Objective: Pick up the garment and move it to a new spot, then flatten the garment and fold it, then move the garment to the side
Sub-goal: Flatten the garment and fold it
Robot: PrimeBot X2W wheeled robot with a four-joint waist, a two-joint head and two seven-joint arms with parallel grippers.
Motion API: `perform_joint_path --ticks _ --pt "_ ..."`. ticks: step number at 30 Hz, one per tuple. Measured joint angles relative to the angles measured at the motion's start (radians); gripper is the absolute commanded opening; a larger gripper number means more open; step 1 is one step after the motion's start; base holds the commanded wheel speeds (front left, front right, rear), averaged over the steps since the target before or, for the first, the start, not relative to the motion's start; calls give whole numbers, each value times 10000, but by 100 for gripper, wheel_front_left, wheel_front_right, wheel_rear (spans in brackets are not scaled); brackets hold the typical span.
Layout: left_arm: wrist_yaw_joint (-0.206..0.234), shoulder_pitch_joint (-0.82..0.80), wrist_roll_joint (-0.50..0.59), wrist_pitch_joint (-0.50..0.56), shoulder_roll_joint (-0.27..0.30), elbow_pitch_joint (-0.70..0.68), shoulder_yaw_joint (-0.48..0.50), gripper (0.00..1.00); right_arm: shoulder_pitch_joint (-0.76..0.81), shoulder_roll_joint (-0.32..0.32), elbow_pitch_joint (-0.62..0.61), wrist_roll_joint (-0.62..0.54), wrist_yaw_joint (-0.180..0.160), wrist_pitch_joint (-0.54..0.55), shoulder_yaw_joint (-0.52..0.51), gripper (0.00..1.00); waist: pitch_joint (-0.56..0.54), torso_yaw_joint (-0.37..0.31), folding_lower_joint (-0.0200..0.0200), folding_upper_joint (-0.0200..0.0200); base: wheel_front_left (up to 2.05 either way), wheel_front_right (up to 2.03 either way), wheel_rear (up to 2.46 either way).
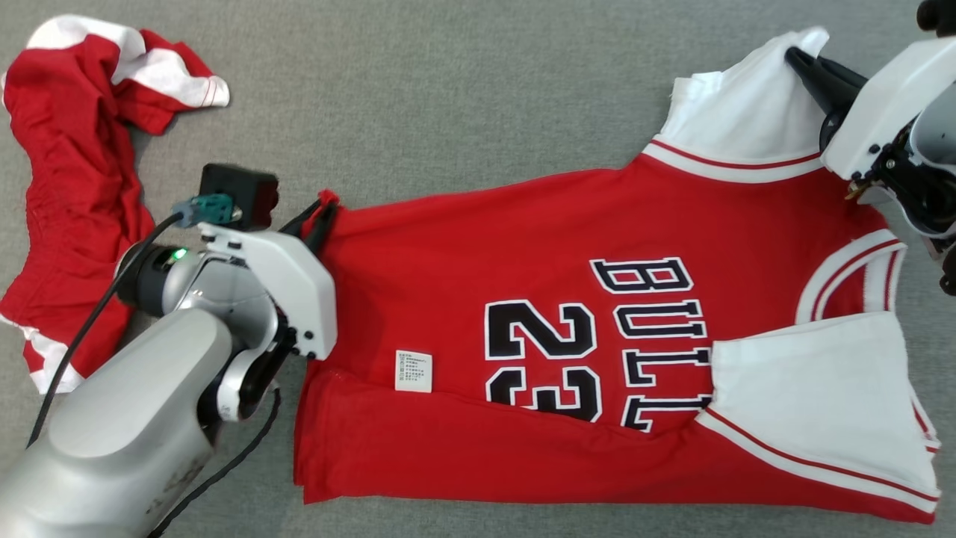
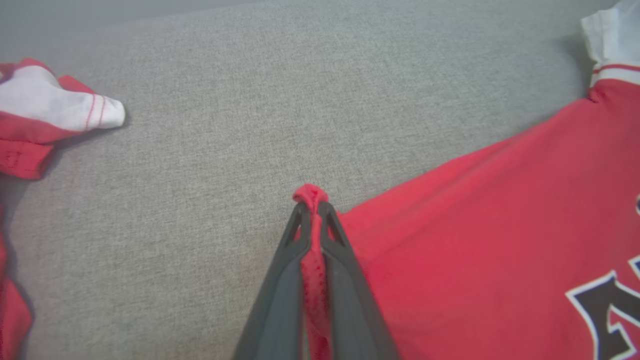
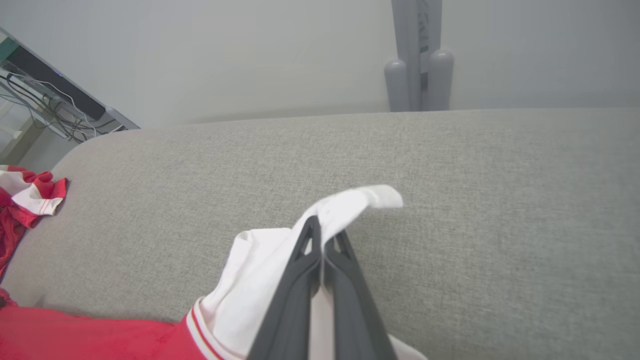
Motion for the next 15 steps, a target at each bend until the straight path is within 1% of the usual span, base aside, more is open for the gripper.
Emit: perform_joint_path --ticks 3,6,9,15 --pt "-10 247 -81 -104 213 61 94 0 188 -186 -69 213 0 -236 173 0 -227 -166 0 0 0 0 0" --pt "82 331 -81 -299 259 69 180 0 336 -374 -123 416 0 -418 328 0 -385 -340 0 0 0 0 0" --pt "194 472 -77 -516 353 109 284 0 419 -412 -238 621 0 -631 508 0 -493 -481 0 0 0 0 0" --pt "140 772 -171 -623 391 198 257 0 797 -545 -571 1083 0 -798 926 0 -868 -666 0 0 0 0 0"
